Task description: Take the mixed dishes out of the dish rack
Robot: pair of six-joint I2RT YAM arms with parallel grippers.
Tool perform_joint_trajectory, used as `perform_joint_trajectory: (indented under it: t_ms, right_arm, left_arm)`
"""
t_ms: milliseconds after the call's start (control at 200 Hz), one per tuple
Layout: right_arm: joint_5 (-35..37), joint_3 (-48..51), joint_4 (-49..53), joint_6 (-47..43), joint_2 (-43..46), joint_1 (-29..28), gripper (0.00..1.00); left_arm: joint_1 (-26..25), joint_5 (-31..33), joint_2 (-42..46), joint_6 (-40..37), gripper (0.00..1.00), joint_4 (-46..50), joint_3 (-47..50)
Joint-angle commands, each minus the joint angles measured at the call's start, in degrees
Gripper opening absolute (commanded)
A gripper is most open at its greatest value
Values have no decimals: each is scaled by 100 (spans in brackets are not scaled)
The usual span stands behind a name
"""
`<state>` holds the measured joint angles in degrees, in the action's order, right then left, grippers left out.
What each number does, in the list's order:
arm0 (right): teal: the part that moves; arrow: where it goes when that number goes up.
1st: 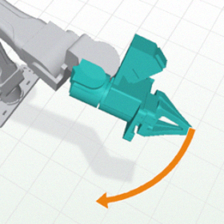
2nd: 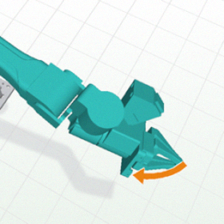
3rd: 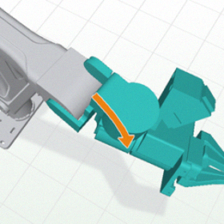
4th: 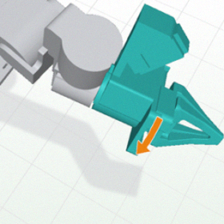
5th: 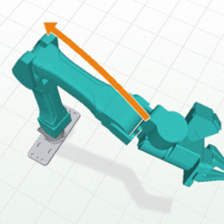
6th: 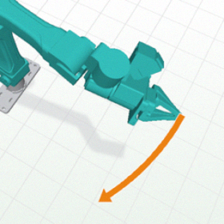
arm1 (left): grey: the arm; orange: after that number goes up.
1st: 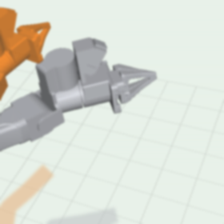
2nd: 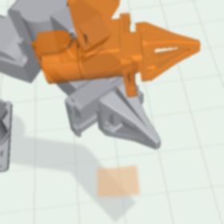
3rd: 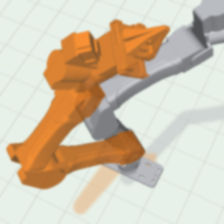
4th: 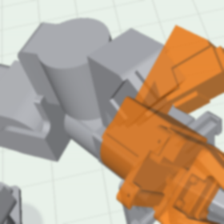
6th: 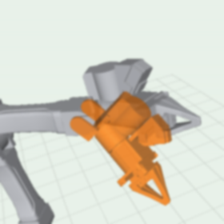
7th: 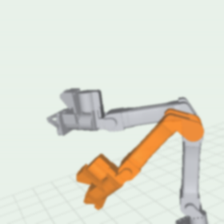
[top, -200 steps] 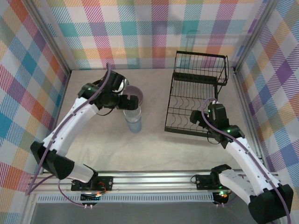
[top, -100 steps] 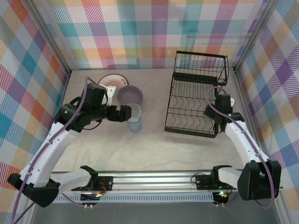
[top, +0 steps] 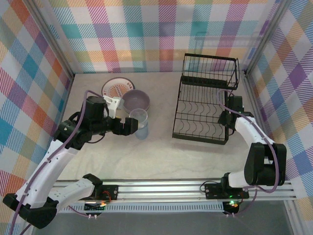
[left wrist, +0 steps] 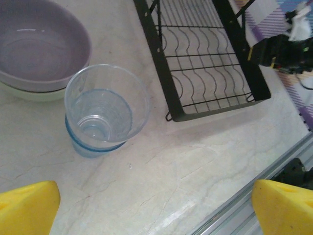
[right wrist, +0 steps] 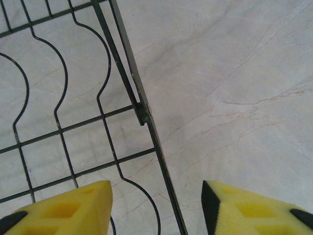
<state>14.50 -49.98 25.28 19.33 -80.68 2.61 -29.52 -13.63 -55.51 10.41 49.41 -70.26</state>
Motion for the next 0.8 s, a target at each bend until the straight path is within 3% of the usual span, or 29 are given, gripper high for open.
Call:
perform_joint_trajectory:
  t_ms: [0, 210, 315, 600, 795]
  right_arm:
    - [-237, -172, -178, -298, -135, 80, 48]
    - [-334, -224, -395, -666, -424, 84, 40]
    - [-318, -313, -412, -840, -596, 83, 24]
    - [-473, -349, -584, -1053, -817, 95, 0]
    - [-1054, -244, -925, -1233, -765, 81, 0]
  left_arm:
    - [-10, -303, 159, -32, 100, -251, 158]
    - [-10, -559, 246, 57, 100, -440, 276]
    - [-10, -588, 264, 66, 100, -459, 259]
    - [-7, -581, 282, 81, 100, -485, 241]
    - [-10, -554, 290, 91, 100, -506, 258]
